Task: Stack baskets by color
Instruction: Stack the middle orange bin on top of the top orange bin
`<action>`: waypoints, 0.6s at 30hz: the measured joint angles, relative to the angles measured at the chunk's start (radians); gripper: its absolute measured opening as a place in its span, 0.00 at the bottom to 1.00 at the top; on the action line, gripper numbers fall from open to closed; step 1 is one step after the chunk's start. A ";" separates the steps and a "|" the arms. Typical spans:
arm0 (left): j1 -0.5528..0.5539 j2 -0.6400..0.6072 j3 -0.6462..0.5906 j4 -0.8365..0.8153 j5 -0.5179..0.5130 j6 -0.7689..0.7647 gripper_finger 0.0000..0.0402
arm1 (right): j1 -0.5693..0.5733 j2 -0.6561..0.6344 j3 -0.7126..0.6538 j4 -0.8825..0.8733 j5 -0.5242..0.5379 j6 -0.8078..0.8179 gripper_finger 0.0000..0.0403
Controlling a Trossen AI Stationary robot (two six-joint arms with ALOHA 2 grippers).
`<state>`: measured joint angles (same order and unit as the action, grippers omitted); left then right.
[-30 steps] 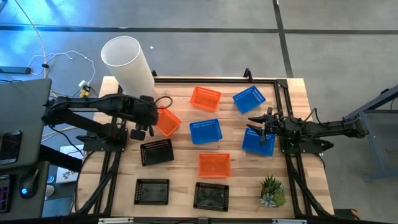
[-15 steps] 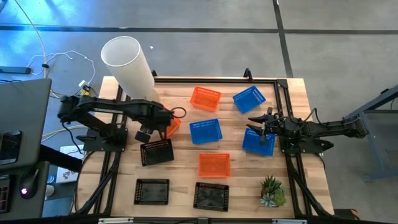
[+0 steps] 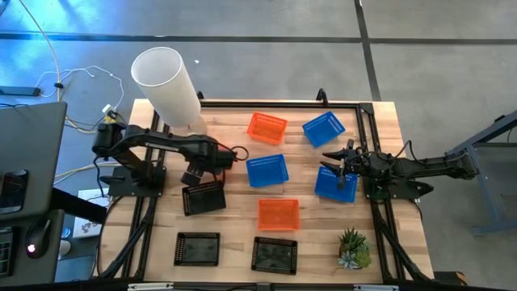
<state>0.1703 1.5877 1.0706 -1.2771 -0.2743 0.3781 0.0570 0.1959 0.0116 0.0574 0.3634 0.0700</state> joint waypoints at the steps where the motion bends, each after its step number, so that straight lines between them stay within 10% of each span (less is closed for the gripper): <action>1: 0.001 0.009 0.000 0.001 -0.007 -0.007 0.35 | 0.000 0.000 0.000 0.000 0.000 0.000 0.35; 18: 0.032 0.135 0.000 0.047 -0.033 -0.020 0.35 | 0.000 0.000 0.000 0.000 0.000 0.000 0.35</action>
<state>0.2021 1.7228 1.0706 -1.2306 -0.3078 0.3581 0.0567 0.1959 0.0116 0.0570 0.3634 0.0700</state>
